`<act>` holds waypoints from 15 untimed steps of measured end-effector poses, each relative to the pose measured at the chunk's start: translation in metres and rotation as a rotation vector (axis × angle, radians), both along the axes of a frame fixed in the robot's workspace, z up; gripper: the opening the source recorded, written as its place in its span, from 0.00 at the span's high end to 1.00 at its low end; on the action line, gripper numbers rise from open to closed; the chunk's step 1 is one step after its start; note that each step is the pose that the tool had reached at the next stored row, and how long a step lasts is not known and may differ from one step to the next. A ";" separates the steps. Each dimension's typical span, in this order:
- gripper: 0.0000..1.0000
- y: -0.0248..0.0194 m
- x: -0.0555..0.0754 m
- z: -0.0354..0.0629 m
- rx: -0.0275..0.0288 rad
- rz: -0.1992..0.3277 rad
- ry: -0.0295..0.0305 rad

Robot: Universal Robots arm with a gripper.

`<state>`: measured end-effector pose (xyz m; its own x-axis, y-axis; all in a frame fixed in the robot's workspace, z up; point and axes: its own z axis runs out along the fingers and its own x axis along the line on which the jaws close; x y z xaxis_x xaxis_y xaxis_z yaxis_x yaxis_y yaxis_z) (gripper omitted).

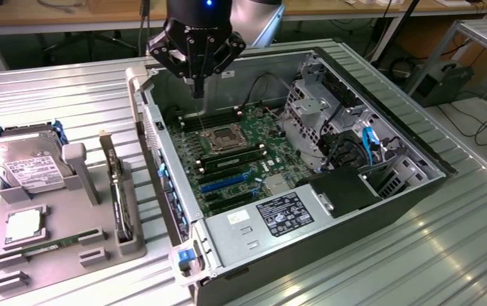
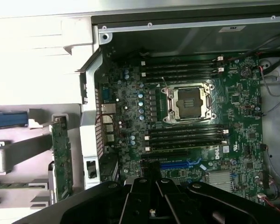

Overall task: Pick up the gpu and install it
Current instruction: 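Reach for the gpu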

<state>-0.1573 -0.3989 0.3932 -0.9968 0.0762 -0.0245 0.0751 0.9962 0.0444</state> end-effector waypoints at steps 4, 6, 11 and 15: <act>0.89 0.0000 -0.001 0.0000 0.0000 0.000 0.0000; 0.89 0.0000 -0.002 0.0000 0.0000 0.000 0.0000; 0.89 0.0000 -0.003 0.0000 0.0000 0.000 0.0000; 0.89 0.0000 -0.004 0.0000 0.0000 0.000 0.0000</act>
